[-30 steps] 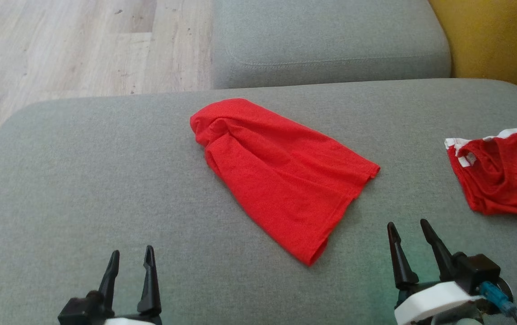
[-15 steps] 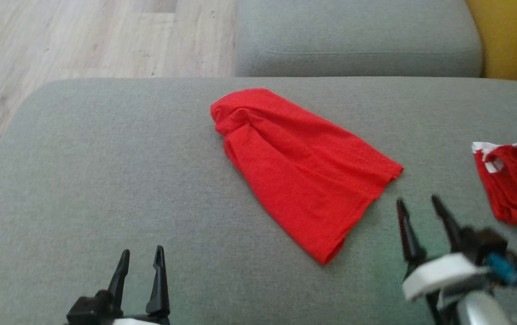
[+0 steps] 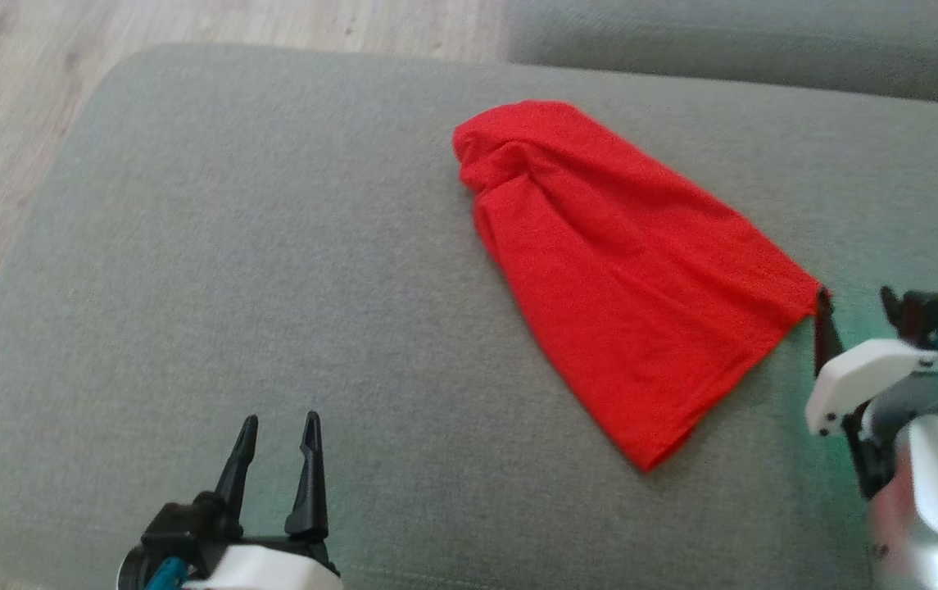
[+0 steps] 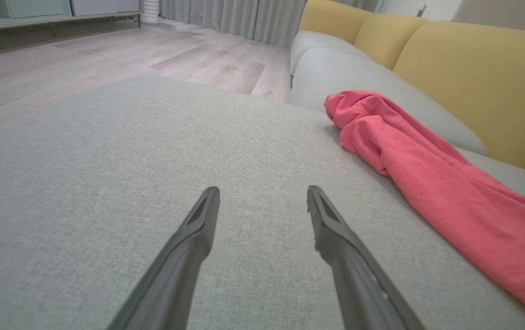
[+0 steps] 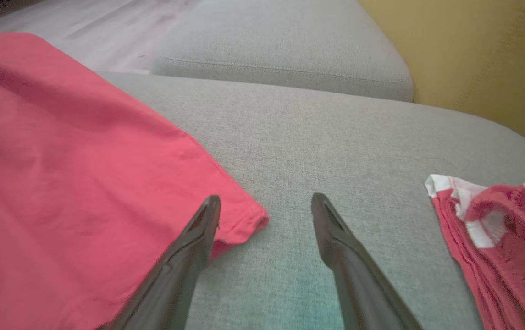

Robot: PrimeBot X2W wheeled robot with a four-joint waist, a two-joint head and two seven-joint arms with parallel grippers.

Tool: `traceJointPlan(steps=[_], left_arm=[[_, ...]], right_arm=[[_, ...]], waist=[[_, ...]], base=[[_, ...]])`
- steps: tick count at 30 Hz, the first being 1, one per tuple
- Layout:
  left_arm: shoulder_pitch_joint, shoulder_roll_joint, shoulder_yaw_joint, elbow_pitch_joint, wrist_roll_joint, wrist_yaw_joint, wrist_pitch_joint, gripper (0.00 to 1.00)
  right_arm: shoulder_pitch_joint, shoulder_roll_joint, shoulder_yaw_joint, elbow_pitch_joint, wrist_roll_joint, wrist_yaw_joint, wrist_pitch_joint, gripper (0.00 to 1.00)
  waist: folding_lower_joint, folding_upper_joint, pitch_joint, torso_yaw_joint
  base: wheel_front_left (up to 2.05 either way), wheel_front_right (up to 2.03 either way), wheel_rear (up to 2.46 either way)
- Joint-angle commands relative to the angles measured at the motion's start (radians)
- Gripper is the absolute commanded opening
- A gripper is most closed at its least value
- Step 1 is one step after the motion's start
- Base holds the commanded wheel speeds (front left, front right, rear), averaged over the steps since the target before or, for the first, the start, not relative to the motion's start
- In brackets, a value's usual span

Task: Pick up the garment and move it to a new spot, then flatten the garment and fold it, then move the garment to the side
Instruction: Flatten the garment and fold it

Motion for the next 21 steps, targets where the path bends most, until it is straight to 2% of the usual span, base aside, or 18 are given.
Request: traceJointPlan(steps=[1,5,9,10,11,12,13,14,21], left_arm=[[-0.043,0.007,0.033,-0.022,0.012,-0.002,-0.008,1.0],[-0.058,0.004,0.03,-0.013,0.016,-0.007,-0.011,1.0],[-0.071,-0.001,0.026,-0.006,0.019,-0.01,-0.014,1.0],[-0.072,-0.002,0.026,-0.005,0.02,-0.01,-0.014,1.0],[-0.072,-0.001,0.027,-0.004,0.02,-0.009,-0.014,1.0],[-0.072,-0.002,0.027,-0.003,0.02,-0.007,-0.015,1.0],[-0.072,-0.002,0.028,-0.003,0.021,-0.006,-0.015,1.0],[-0.073,-0.002,0.028,-0.002,0.021,-0.004,-0.015,1.0],[-0.081,-0.003,0.02,0.002,0.023,-0.003,-0.013,1.0]], right_arm=[[-0.052,-0.02,0.014,-0.014,-0.007,0.004,-0.002,1.0],[-0.113,-0.041,-0.026,0.087,-0.027,0.004,0.017,1.0],[-0.168,-0.05,-0.036,0.21,0.001,0.004,0.036,1.0],[-0.175,-0.05,-0.034,0.23,0.008,0.004,0.04,0.93],[-0.181,-0.051,-0.028,0.249,0.013,0.004,0.045,0.48],[-0.187,-0.05,-0.019,0.265,0.019,0.004,0.047,0.29],[-0.194,-0.049,-0.01,0.277,0.027,0.004,0.044,0.04],[-0.203,-0.051,-0.001,0.287,0.035,0.004,0.04,0.0],[-0.282,-0.101,0.051,0.309,0.027,0.004,-0.042,0.0]], waist=[[-0.0002,0.0,0.029,0.028],[-0.0002,0.0,0.053,0.049],[-0.0002,0.0,0.066,0.059],[-0.0002,0.0,0.067,0.058],[-0.0002,0.0,0.067,0.057],[-0.0002,0.0,0.066,0.055],[-0.0002,0.0,0.065,0.052],[-0.0002,0.0,0.064,0.049],[-0.0002,0.0,0.041,0.033]], base=[[0.0,0.0,0.0],[0.0,0.0,0.0],[0.0,0.0,0.0],[0.0,0.0,0.0],[0.0,0.0,0.0],[0.0,0.0,0.0],[0.0,0.0,0.0],[0.0,0.0,0.0],[0.0,0.0,0.0]])
